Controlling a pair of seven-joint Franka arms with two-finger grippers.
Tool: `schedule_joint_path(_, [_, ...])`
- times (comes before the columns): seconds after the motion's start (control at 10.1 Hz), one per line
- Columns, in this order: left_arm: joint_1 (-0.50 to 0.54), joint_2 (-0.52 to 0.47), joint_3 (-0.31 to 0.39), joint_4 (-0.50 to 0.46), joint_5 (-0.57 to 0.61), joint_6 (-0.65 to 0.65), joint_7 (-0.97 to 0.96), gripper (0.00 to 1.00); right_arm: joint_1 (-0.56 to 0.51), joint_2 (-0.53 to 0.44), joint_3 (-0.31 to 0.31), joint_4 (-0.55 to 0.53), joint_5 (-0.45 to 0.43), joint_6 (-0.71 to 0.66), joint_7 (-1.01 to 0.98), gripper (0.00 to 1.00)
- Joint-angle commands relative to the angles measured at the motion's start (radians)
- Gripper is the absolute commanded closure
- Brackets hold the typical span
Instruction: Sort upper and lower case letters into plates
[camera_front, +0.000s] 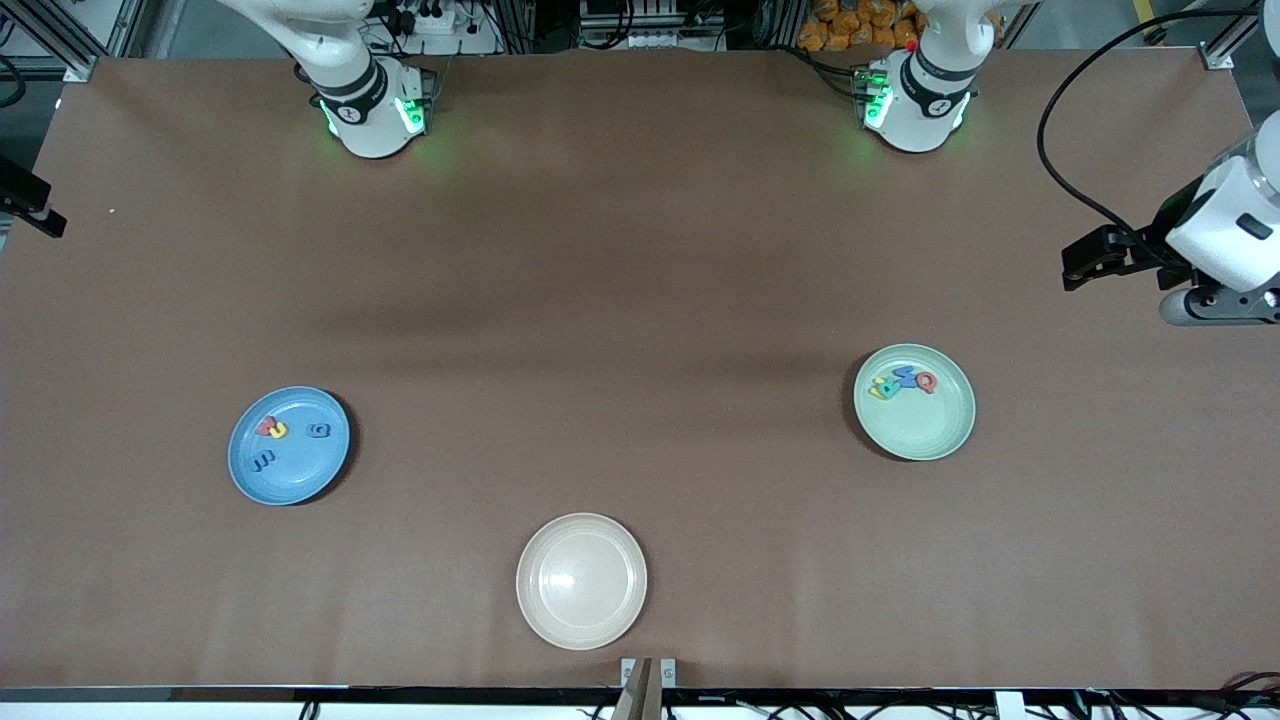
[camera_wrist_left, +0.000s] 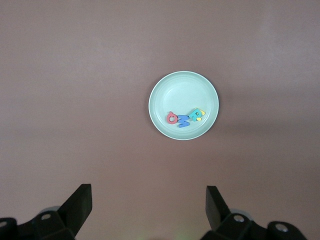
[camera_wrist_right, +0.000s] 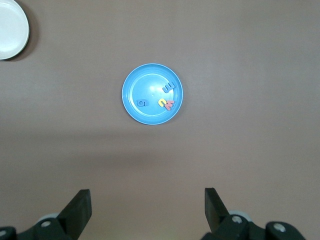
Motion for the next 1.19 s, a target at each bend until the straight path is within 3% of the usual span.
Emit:
schedule_joint_path(0.0, [-0.052,-0.022,0.104,-0.003,-0.018,-0.017,0.150,0.00,-0.018,0.000,0.016,0.015,-0.013,-0.004,-0.001,0.00])
schedule_joint_path(0.1, [-0.156,-0.025,0.222,-0.003,-0.022,-0.017,0.154,0.00,-0.018,0.000,0.016,0.015,-0.013,-0.004,-0.001,0.00])
schedule_joint_path(0.2, [-0.183,-0.028,0.247,-0.009,-0.021,-0.017,0.151,0.00,-0.018,0.000,0.016,0.015,-0.013,-0.006,-0.001,0.00])
schedule_joint_path(1.09, [-0.195,-0.028,0.221,-0.002,-0.027,-0.017,0.085,0.00,-0.033,0.011,0.016,0.019,-0.014,-0.004,-0.001,0.00])
